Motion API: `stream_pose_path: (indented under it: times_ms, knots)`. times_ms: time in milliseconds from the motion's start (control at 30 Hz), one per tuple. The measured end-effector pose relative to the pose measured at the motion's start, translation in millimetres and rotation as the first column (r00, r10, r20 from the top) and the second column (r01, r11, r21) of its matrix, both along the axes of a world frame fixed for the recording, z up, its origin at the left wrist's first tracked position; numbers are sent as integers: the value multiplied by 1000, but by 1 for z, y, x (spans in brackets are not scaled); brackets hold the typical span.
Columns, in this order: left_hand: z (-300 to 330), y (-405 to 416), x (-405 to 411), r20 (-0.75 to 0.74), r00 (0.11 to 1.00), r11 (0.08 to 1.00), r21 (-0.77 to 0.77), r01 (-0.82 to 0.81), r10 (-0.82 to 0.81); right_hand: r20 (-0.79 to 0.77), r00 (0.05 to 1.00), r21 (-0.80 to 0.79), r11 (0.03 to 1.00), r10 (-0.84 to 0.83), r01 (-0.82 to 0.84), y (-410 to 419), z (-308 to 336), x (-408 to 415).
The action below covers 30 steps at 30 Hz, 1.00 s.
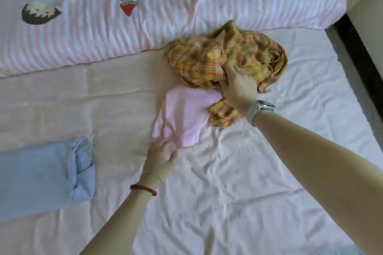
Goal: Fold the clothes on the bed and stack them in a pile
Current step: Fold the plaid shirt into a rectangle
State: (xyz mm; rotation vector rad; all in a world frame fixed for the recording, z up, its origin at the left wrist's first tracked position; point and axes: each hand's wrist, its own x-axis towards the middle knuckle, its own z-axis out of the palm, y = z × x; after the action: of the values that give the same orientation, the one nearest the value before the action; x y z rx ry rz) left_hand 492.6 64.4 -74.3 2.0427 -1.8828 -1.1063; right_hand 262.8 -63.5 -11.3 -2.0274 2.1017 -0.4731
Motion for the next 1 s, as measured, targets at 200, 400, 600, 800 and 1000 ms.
stream_pose_path:
  times_ms: [200,400,600,800,1000]
  knots:
    - [73,12,13,-584,673,866,113,-486,454,251,913,44,939,320,-342,156,33,24]
    - [87,47,32,-362,824,872,-58,-486,436,400,912,364,897,91,-250,255,23,16]
    - [53,86,-11,-77,997,978,206,45,-29,114,991,245,965,69,-95,225,-4,16]
    - [54,78,-29,-65,981,982,62,-177,181,157,983,474,867,90,-155,209,-30,7]
    - [102,81,-10,-369,907,970,-47,-239,206,-1,968,534,819,249,-210,242,-24,-10]
